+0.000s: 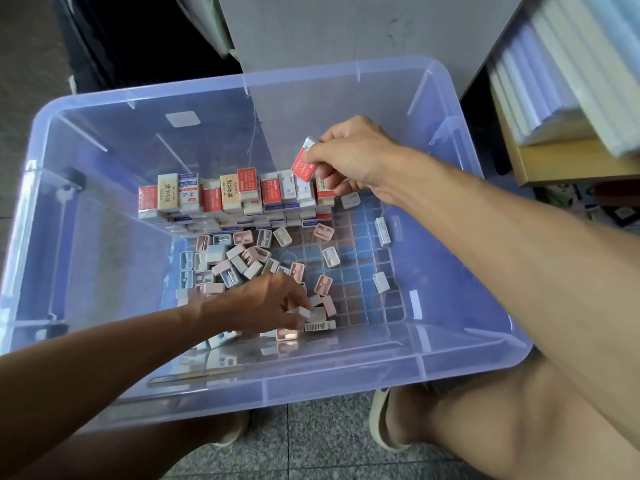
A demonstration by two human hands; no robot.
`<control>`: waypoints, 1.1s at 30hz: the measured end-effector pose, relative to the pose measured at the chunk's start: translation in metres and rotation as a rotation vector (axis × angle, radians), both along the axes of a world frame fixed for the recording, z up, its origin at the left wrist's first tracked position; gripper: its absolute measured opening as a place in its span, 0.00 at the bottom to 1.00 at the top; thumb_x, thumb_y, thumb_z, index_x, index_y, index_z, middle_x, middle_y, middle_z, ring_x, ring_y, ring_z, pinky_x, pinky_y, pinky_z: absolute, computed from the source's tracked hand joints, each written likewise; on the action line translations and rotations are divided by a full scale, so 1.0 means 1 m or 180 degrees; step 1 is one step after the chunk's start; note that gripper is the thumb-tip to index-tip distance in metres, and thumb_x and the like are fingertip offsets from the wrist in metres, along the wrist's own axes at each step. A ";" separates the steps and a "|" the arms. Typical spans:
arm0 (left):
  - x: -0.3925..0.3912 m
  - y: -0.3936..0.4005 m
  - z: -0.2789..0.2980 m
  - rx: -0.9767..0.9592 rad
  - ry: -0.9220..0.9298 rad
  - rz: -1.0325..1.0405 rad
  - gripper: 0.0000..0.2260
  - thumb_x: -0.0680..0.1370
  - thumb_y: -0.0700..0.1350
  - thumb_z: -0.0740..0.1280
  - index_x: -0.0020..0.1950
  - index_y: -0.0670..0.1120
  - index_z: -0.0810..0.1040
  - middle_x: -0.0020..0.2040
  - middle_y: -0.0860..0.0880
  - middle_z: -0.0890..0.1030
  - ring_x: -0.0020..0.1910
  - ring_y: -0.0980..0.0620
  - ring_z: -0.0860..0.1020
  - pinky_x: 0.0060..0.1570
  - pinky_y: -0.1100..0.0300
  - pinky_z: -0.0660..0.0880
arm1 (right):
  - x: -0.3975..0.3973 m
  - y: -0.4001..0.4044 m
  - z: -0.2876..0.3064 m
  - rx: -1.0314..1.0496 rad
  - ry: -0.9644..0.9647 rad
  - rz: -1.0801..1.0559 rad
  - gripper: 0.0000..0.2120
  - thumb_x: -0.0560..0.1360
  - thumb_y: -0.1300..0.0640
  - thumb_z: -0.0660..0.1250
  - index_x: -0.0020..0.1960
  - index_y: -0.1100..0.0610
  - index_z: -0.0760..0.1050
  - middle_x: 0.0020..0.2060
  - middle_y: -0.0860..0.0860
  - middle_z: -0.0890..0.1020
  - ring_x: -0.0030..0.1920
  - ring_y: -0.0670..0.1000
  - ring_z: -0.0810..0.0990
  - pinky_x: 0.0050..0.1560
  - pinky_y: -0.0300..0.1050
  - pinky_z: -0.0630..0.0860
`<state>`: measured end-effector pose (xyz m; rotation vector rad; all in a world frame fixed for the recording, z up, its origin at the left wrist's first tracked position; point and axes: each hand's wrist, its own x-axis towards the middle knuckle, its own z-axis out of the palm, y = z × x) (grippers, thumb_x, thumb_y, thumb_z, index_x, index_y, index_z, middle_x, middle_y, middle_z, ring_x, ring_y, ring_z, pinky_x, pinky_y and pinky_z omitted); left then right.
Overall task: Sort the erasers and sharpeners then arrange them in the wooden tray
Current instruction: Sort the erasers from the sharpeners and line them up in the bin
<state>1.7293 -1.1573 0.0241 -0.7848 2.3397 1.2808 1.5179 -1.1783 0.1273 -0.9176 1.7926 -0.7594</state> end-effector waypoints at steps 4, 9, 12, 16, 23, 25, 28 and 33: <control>-0.011 0.009 -0.008 -0.0130 -0.0086 -0.0238 0.12 0.75 0.48 0.73 0.58 0.48 0.83 0.51 0.52 0.82 0.41 0.62 0.76 0.36 0.73 0.68 | -0.004 0.000 -0.001 0.0020 -0.0024 -0.0072 0.03 0.75 0.59 0.70 0.47 0.58 0.81 0.32 0.50 0.80 0.29 0.46 0.77 0.32 0.38 0.77; -0.023 0.012 -0.006 -0.0099 -0.0288 -0.0577 0.14 0.80 0.46 0.66 0.66 0.48 0.78 0.61 0.50 0.79 0.48 0.60 0.72 0.37 0.80 0.63 | -0.006 -0.002 -0.002 0.0025 -0.0020 -0.0093 0.03 0.75 0.60 0.70 0.46 0.59 0.81 0.31 0.51 0.80 0.28 0.46 0.77 0.32 0.39 0.77; -0.027 0.011 -0.003 -0.0001 -0.0325 -0.0695 0.14 0.80 0.43 0.64 0.66 0.47 0.78 0.62 0.50 0.79 0.49 0.58 0.71 0.39 0.79 0.62 | -0.006 -0.003 -0.002 0.0031 -0.0017 -0.0096 0.04 0.75 0.60 0.69 0.48 0.59 0.81 0.31 0.51 0.80 0.28 0.46 0.76 0.31 0.38 0.77; -0.020 0.003 0.003 0.0066 -0.0460 -0.0696 0.12 0.80 0.46 0.67 0.63 0.50 0.80 0.57 0.52 0.79 0.48 0.58 0.74 0.48 0.64 0.71 | -0.006 -0.003 -0.004 0.0041 0.0024 -0.0060 0.05 0.75 0.59 0.70 0.49 0.60 0.81 0.32 0.51 0.80 0.29 0.47 0.77 0.33 0.38 0.77; 0.003 -0.003 0.005 -0.0083 -0.0268 -0.0453 0.07 0.78 0.42 0.68 0.55 0.46 0.82 0.53 0.54 0.82 0.48 0.58 0.79 0.45 0.67 0.76 | -0.006 -0.001 -0.005 0.0043 0.0049 -0.0029 0.04 0.75 0.59 0.69 0.48 0.59 0.80 0.32 0.51 0.80 0.29 0.46 0.77 0.32 0.38 0.78; 0.000 -0.005 0.006 -0.0301 -0.0098 -0.0224 0.06 0.77 0.40 0.68 0.52 0.44 0.83 0.48 0.52 0.83 0.41 0.59 0.80 0.38 0.69 0.76 | -0.006 -0.001 -0.005 0.0028 0.0054 -0.0044 0.03 0.75 0.59 0.69 0.47 0.59 0.80 0.31 0.51 0.80 0.29 0.46 0.77 0.33 0.39 0.78; -0.015 -0.005 0.009 -0.0167 0.0135 -0.0156 0.06 0.77 0.42 0.70 0.53 0.44 0.82 0.49 0.51 0.84 0.42 0.61 0.81 0.42 0.65 0.80 | -0.007 -0.001 -0.006 0.0019 0.0068 -0.0046 0.02 0.75 0.60 0.69 0.44 0.58 0.80 0.30 0.50 0.79 0.27 0.46 0.77 0.33 0.39 0.78; -0.042 0.008 0.007 -0.0054 0.0016 -0.0602 0.11 0.76 0.41 0.70 0.58 0.48 0.83 0.53 0.56 0.83 0.44 0.64 0.78 0.44 0.72 0.74 | -0.008 -0.001 -0.007 -0.0003 0.0101 -0.0051 0.02 0.75 0.60 0.69 0.44 0.58 0.80 0.30 0.50 0.79 0.27 0.46 0.77 0.34 0.40 0.78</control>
